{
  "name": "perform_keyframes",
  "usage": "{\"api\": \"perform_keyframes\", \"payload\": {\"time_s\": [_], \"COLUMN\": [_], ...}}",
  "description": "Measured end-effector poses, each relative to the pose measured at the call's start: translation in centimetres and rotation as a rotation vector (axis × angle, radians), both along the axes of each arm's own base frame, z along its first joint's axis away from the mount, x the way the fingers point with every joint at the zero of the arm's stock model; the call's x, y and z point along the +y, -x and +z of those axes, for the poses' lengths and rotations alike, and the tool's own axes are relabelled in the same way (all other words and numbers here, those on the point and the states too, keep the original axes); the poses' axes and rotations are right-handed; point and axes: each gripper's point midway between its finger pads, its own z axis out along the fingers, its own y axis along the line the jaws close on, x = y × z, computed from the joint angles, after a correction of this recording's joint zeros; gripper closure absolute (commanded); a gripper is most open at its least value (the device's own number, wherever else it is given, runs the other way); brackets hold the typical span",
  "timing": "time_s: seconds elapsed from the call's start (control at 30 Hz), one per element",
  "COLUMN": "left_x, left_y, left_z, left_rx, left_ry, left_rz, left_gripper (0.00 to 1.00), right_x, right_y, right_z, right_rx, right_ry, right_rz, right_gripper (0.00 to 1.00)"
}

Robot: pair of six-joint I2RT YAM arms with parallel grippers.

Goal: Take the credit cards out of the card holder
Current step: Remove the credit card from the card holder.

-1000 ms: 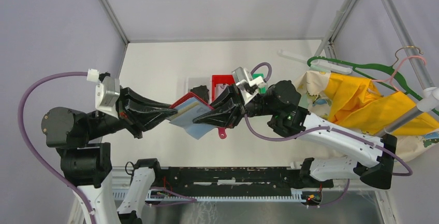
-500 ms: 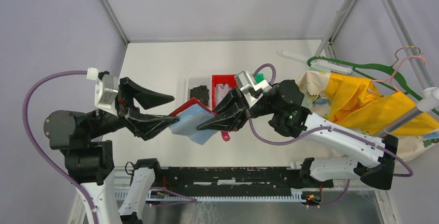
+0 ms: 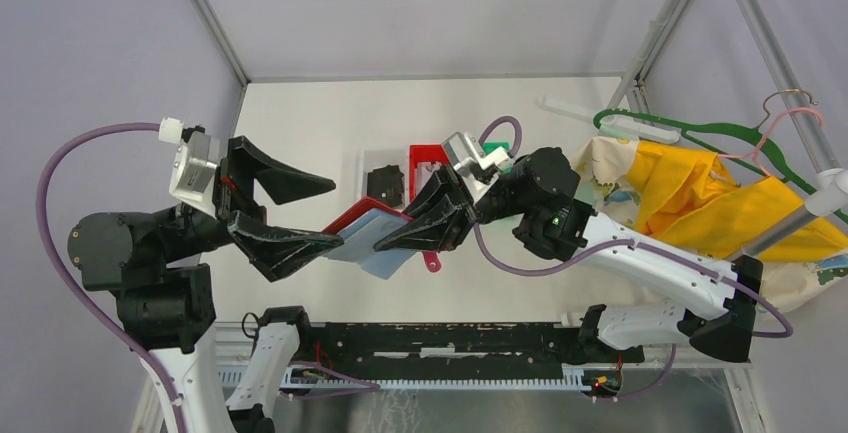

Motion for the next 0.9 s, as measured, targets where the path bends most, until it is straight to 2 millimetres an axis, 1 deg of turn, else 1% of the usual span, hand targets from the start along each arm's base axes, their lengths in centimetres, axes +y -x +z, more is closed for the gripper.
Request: {"api": "perform_keyframes", "payload": {"time_s": [0.2, 0.33, 0.43, 0.57, 0.8, 0.9], "left_x": [-0.1, -0.1, -0.1, -0.1, -0.1, -0.1], "left_y": [-0.1, -0.1, 0.0, -0.1, -0.2, -0.3], "left_z": [-0.8, -1.6, -1.5, -1.3, -1.3, -1.4], "left_rx": [0.041, 0.061, 0.059, 0.061, 0.088, 0.118], "left_ry": [0.001, -0.004, -0.005, -0.005, 0.001, 0.013], "left_rz": [-0.025, -0.038, -0.04, -0.039, -0.043, -0.05], "left_gripper": [0.12, 0.24, 0.32, 0.46, 0.58, 0.59], "right_x": [0.1, 0.1, 0.2, 0.2, 0.2, 0.2], "right_y": [0.0, 0.0, 0.0, 0.0, -0.3, -0.3], "right_z": [0.9, 1.1, 1.0, 0.9, 0.8, 0.8], "right_rx": [-0.003, -0.01, -0.012, -0.02, -0.03, -0.03], "right_ry": [-0.003, -0.006, -0.001, -0.002, 0.0, -0.001], "right_rz": [0.003, 0.005, 0.005, 0.006, -0.004, -0.005], "right_gripper": [1.0, 1.0, 1.0, 1.0, 1.0, 1.0]}}
